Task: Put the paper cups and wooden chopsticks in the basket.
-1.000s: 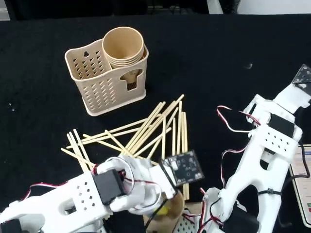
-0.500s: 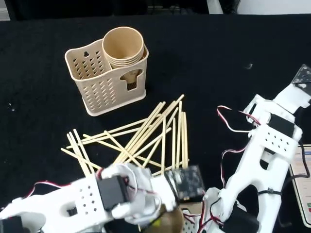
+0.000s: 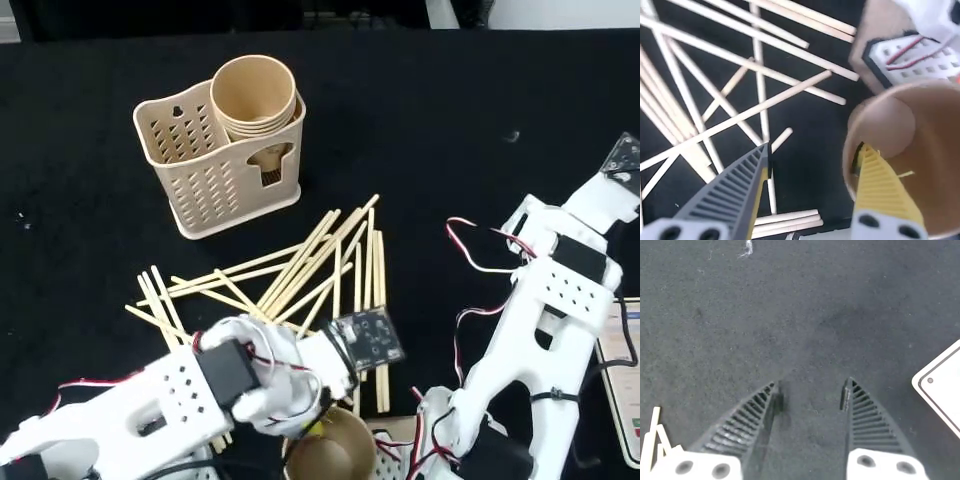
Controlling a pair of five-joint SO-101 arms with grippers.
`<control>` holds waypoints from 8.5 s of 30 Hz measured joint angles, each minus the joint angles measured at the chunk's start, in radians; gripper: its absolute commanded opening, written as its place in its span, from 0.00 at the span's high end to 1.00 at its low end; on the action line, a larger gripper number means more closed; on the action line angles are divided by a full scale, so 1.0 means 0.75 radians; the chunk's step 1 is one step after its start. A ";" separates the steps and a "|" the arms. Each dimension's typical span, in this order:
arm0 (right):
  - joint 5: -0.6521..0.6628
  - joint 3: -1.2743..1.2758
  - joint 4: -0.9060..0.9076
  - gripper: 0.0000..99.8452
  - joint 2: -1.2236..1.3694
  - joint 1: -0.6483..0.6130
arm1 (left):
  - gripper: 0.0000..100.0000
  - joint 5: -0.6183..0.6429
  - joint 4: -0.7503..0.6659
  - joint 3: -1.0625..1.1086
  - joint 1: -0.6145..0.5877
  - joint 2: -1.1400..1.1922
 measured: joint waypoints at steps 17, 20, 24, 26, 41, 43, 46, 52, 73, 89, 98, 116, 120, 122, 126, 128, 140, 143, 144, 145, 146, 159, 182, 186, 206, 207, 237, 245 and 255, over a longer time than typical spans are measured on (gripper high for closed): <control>-0.020 0.000 0.000 0.81 0.000 0.000 | 0.97 -0.035 0.264 -0.280 0.117 -0.002; -0.037 0.000 0.000 0.81 0.000 0.000 | 0.97 -0.035 0.383 -0.499 0.061 0.000; -0.041 0.000 0.000 0.81 0.000 0.000 | 0.97 -0.043 0.438 -0.726 -0.145 0.000; -0.041 0.000 0.000 0.81 0.000 0.000 | 0.97 -0.096 0.438 -0.808 -0.305 0.000; -0.115 0.194 -0.231 0.81 0.000 -0.192 | 0.97 0.123 -0.325 -1.082 -1.088 0.090; -0.115 0.227 -0.254 0.81 0.000 -0.219 | 0.97 0.160 -0.401 -1.082 -1.088 0.182; -0.115 0.260 -0.291 0.81 0.000 -0.239 | 0.97 0.184 -0.428 -1.160 -1.086 0.370; -0.115 0.262 -0.313 0.81 0.000 -0.248 | 0.97 0.219 -0.235 -1.567 -1.092 0.757; -0.115 0.278 -0.315 0.81 0.000 -0.248 | 0.97 0.223 0.518 -2.825 -1.129 1.420; -0.115 0.278 -0.315 0.81 0.000 -0.250 | 0.77 0.397 0.329 -2.756 -1.252 1.487; -0.115 0.278 -0.315 0.81 0.000 -0.250 | 0.77 0.481 0.231 -2.756 -1.365 1.491; 0.074 0.276 -0.094 0.81 -0.029 -0.550 | 0.77 0.399 0.559 -2.361 -1.669 1.131; 0.162 0.223 0.043 0.81 -0.029 -0.640 | 0.77 0.362 0.552 -1.964 -1.729 0.843; 0.200 0.184 0.127 0.81 -0.029 -0.702 | 0.77 0.354 0.487 -1.723 -1.782 0.730; 0.225 0.162 0.235 0.81 -0.029 -0.816 | 0.77 0.352 0.205 -1.127 -1.886 0.585; 0.227 0.162 0.245 0.81 -0.029 -0.855 | 0.77 0.352 0.053 -0.833 -1.915 0.524; 0.266 -0.078 0.227 0.81 0.511 -0.872 | 0.77 0.616 -0.687 0.180 -1.921 0.223; 0.329 -0.155 0.225 0.81 0.671 -0.872 | 0.77 0.673 -0.841 0.331 -1.923 0.190; 0.342 -0.174 0.225 0.81 0.718 -0.872 | 0.77 0.679 -0.890 0.366 -1.923 0.180; 0.350 -0.192 0.225 0.83 0.761 -0.872 | 0.77 0.683 -0.931 0.399 -1.923 0.172; 0.360 -0.213 0.225 0.85 0.792 -0.872 | 0.77 0.687 -0.962 0.421 -1.923 0.166; 0.430 -0.268 0.284 0.99 0.853 -0.872 | 0.77 0.691 -1.027 0.468 -1.923 0.141; 0.487 -0.227 0.174 0.99 0.385 -0.755 | 0.77 0.691 -1.027 0.468 -1.923 0.141; 0.471 -0.274 0.225 0.99 0.264 -0.755 | 0.77 0.691 -1.027 0.468 -1.923 0.141; 0.315 -0.814 0.499 0.99 0.037 -0.923 | 0.77 0.691 -1.027 0.487 -1.923 0.139; 0.311 -0.874 0.524 0.99 0.037 -0.947 | 0.77 0.691 -1.027 0.489 -1.923 0.139; 0.301 -1.461 -0.546 0.99 0.718 -1.618 | 0.77 0.704 -1.144 0.561 -1.923 0.137; 0.301 -1.461 -0.581 0.99 0.878 -1.618 | 0.77 0.704 -1.144 0.561 -1.923 0.137; 0.301 -1.563 -0.110 0.83 0.880 -1.622 | 0.77 0.704 -1.144 0.561 -1.923 0.137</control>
